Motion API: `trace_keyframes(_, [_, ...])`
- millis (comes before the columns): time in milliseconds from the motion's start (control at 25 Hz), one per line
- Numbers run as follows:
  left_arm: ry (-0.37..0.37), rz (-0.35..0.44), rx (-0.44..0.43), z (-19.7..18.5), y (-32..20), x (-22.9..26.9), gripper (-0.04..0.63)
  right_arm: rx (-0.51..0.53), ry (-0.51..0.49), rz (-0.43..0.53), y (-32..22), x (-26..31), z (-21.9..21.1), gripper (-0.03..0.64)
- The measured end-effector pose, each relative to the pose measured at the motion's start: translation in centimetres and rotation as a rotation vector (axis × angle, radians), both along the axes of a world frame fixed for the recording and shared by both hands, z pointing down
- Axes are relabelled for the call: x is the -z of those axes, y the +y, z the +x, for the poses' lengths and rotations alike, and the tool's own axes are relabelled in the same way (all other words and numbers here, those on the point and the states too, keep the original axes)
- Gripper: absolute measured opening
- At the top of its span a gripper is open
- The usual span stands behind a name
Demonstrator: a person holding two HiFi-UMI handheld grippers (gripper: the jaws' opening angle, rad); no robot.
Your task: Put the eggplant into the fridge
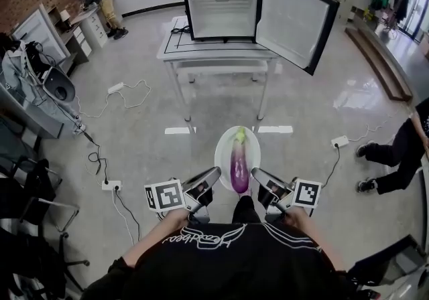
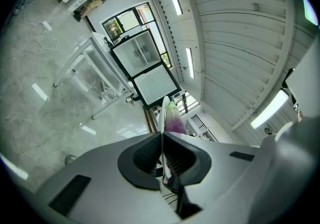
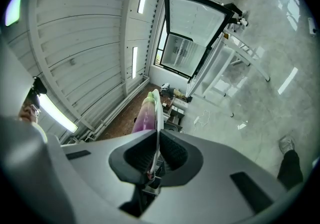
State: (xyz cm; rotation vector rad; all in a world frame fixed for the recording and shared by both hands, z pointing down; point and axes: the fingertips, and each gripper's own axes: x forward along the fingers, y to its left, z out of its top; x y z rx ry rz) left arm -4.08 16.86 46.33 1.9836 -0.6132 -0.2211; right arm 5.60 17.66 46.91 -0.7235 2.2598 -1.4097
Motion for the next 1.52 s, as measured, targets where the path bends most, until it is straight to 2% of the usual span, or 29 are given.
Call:
trace_keyframes(280, [-0.010,-0.016,0.031,1.1,-4.3,-0.3,0.010,0.023,-0.004,-0.028,-4.7,-0.4,1.0,0.018])
trace_keyframes(640, [-0.017,-0.043,0.089,2.1,-12.9,-0.6,0.010,0.070,-0.016,-0.046,-13.9,-0.7,2.1,0.018])
trace_keyframes(1040, [-0.018,-0.069,0.096,7.0,-23.9,-0.9,0.010,0.077,-0.021,-0.072,-24.7,-0.8,7.0,0.018])
trace_keyframes(1280, [-0.024,-0.045,0.095,10.3,-30.2,0.3,0.009,0.066,-0.017,-0.052,-31.0,0.2,10.5,0.018])
trace_keyframes(1520, [-0.027,-0.014,0.119,12.1,-33.9,0.9,0.009,0.086,-0.025,-0.027,-34.9,0.7,12.3,0.018])
